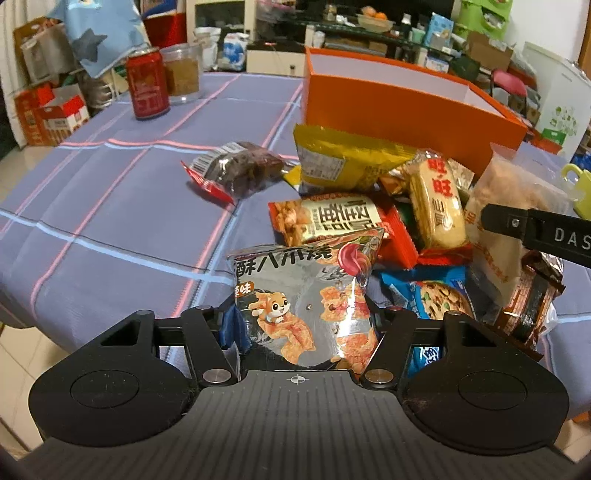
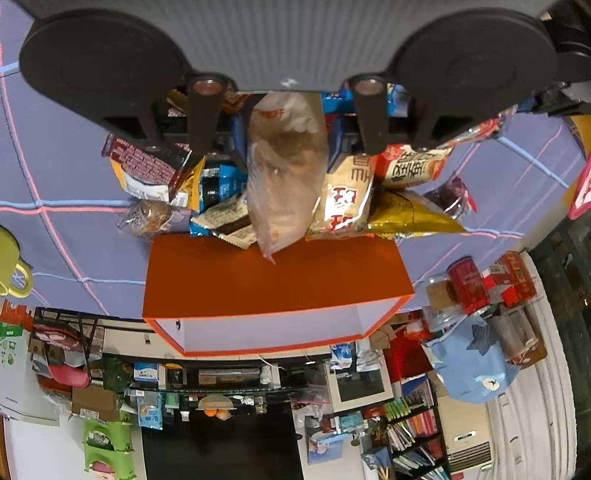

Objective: Organize snacks
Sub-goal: 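Carry both held bags over the orange box and open both grippers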

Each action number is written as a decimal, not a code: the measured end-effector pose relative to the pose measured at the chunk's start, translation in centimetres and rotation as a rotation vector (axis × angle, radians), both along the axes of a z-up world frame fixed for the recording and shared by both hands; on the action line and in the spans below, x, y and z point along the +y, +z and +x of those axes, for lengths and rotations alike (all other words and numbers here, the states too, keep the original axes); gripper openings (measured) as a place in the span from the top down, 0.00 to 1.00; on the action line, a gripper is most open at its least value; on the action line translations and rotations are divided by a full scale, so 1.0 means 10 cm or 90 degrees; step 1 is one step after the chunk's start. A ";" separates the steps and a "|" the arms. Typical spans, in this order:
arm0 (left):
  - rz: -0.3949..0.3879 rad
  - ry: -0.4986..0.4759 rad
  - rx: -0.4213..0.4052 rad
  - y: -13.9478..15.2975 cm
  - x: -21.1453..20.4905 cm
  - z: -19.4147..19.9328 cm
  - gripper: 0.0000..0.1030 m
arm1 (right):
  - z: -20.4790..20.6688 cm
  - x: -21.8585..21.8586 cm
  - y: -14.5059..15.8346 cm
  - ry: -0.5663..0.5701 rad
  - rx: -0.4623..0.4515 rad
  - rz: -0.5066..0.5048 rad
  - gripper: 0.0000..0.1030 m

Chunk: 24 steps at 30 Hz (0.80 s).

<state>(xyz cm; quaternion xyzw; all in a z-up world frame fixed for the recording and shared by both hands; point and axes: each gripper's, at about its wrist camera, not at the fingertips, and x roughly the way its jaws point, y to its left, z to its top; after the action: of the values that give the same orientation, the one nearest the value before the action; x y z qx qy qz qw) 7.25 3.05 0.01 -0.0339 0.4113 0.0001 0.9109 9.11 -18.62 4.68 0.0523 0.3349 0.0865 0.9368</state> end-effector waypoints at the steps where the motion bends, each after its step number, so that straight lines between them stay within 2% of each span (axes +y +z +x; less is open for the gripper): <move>1: 0.003 0.000 -0.003 0.01 0.00 0.00 0.64 | -0.01 0.00 0.02 -0.001 -0.005 -0.002 0.58; 7: 0.011 0.001 -0.007 0.05 0.02 0.00 0.64 | -0.04 -0.01 0.06 -0.002 -0.014 -0.002 0.61; 24: -0.014 0.015 -0.014 0.14 0.16 -0.01 0.64 | -0.16 -0.01 0.21 0.016 -0.051 -0.006 0.63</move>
<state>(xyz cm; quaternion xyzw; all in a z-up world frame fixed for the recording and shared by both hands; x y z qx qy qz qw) 7.16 4.65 1.44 -0.0485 0.4005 0.0057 0.9150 7.52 -18.72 6.79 0.0401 0.2979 0.0986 0.9486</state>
